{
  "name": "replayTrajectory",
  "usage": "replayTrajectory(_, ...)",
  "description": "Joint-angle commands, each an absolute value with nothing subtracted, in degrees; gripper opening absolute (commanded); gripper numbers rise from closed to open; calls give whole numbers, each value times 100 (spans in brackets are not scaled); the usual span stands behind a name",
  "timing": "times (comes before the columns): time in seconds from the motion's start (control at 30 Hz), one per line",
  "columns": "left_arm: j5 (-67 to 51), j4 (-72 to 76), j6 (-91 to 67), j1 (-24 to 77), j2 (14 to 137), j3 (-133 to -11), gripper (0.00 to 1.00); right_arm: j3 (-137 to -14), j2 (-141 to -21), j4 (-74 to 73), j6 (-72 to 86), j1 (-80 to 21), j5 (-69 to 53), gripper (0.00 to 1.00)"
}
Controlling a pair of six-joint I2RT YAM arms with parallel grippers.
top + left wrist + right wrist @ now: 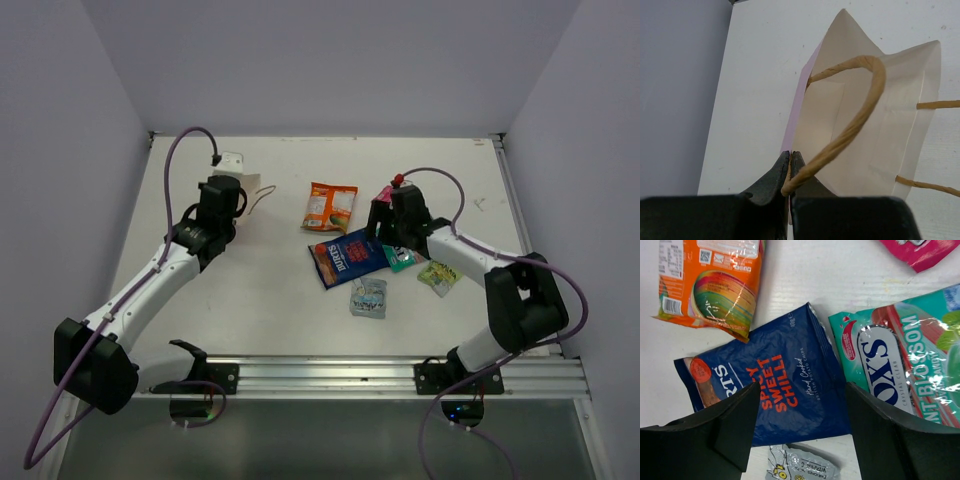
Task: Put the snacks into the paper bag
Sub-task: Pick up the snack from the center of the board.
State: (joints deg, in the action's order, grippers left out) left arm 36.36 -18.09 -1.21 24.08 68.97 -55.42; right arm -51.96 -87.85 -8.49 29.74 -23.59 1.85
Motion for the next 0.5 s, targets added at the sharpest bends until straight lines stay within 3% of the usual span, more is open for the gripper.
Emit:
replayTrajectory(0.0, 3604, -1512, -26, 2408, 6785, -5511, 0, -5423, -8947, -905, 2690, -2355, -237, 72)
replayTrajectory(0.27, 3525, -1485, -26, 2408, 6794, -5502, 0, -5151, -9535, -616, 2830, -2522, -668, 70)
replayTrajectory(0.47, 3577, -1433, 185, 2408, 6741, -5484, 0, -5141, -9686, -510, 3067, -3304, -589, 70)
